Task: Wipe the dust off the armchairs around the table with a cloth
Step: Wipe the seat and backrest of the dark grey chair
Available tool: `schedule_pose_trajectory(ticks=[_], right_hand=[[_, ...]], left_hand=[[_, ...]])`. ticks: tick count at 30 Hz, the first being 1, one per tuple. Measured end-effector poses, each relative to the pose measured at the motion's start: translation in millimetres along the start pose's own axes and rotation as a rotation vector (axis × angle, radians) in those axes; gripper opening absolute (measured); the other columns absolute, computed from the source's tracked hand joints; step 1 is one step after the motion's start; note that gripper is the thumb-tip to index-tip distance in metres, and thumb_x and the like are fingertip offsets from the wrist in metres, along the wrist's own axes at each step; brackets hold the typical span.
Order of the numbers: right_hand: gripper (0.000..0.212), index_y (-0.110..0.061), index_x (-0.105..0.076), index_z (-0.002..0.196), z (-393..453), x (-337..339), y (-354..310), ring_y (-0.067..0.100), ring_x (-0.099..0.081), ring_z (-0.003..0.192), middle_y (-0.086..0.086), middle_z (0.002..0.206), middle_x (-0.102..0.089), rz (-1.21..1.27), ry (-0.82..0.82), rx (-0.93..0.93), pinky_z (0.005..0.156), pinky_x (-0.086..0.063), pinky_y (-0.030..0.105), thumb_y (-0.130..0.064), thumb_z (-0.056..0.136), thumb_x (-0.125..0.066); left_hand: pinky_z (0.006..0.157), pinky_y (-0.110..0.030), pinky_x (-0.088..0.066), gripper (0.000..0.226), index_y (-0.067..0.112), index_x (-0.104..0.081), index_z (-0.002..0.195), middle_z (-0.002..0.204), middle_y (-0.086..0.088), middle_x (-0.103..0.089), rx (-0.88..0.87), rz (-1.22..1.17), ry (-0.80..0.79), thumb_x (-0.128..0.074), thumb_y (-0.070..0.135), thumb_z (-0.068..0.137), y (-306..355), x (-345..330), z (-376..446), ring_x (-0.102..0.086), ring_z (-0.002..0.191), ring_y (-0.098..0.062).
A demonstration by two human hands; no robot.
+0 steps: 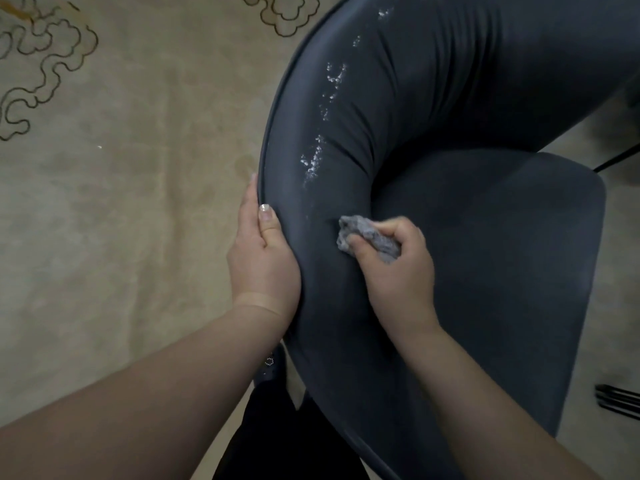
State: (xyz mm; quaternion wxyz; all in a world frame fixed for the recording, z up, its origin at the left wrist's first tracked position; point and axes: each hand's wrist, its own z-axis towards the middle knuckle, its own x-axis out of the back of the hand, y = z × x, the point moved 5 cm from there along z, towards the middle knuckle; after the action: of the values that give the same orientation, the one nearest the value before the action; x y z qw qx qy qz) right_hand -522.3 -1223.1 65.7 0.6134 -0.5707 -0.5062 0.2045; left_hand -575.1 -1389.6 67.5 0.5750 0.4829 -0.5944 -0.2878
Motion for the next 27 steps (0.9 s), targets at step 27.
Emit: schedule_pose_trajectory(ticks=[27], right_hand=[[0.047, -0.038, -0.054, 0.13, -13, -24, -40, 0.017, -0.045, 0.09, -0.005, 0.096, -0.034, -0.234, -0.034, 0.427, 0.091, -0.042, 0.026, -0.038, 0.084, -0.063]], left_hand=[[0.073, 0.012, -0.022, 0.042, 0.033, -0.037, 0.144, 0.116, 0.029, -0.041, 0.032, -0.03, 0.0, -0.032, 0.024, 0.103, 0, 0, -1, -0.032, 0.085, 0.041]])
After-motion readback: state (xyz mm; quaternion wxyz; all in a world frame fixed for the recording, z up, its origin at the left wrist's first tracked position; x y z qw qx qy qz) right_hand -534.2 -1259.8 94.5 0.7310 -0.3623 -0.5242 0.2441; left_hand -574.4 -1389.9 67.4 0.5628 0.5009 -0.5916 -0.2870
